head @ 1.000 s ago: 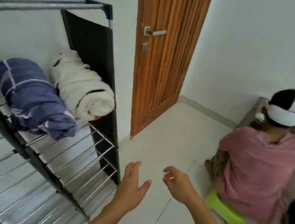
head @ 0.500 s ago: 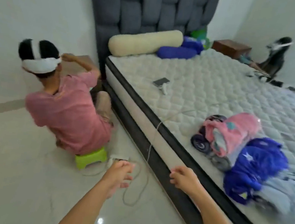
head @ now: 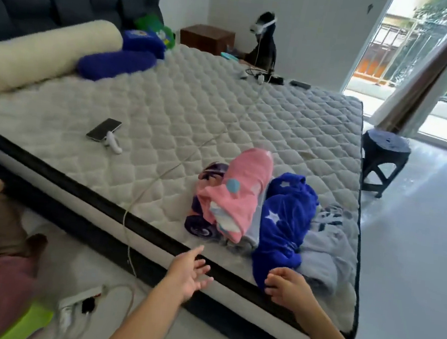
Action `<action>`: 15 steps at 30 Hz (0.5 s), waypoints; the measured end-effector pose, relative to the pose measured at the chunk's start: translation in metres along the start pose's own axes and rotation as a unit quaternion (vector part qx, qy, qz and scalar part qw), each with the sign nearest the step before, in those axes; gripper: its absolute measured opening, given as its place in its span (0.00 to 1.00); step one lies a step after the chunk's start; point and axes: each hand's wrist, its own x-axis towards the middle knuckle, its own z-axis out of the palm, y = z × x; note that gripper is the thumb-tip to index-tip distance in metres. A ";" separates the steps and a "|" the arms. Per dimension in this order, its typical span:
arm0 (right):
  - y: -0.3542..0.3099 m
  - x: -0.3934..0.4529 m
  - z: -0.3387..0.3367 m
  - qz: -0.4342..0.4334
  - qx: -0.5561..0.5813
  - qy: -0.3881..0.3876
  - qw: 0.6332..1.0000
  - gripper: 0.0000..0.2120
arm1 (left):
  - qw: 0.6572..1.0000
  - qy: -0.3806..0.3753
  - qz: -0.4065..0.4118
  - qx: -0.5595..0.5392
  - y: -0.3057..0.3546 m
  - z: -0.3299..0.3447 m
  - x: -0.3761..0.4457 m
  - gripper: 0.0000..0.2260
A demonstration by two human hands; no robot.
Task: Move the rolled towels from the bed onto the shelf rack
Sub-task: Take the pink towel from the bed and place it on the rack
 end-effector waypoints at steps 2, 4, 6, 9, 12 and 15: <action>-0.025 0.021 -0.003 -0.005 0.009 0.011 1.000 0.02 | 1.000 0.000 -0.004 -0.008 0.021 0.013 0.020 0.18; -0.053 0.045 -0.004 -0.017 0.029 0.042 0.999 0.02 | 1.000 -0.003 -0.008 0.007 0.042 0.022 0.034 0.23; -0.075 0.063 -0.001 -0.031 0.043 0.066 0.996 0.04 | 1.000 0.001 -0.021 0.022 0.057 0.029 0.047 0.24; -0.094 0.082 0.009 -0.039 0.075 0.061 0.995 0.05 | 0.999 -0.012 -0.019 0.045 0.074 0.039 0.064 0.22; -0.100 0.105 0.009 -0.021 0.090 0.048 0.995 0.07 | 0.998 -0.025 -0.020 0.057 0.088 0.052 0.076 0.25; -0.114 0.134 0.003 -0.005 0.107 0.056 0.993 0.13 | 0.998 -0.029 -0.023 0.041 0.102 0.064 0.084 0.24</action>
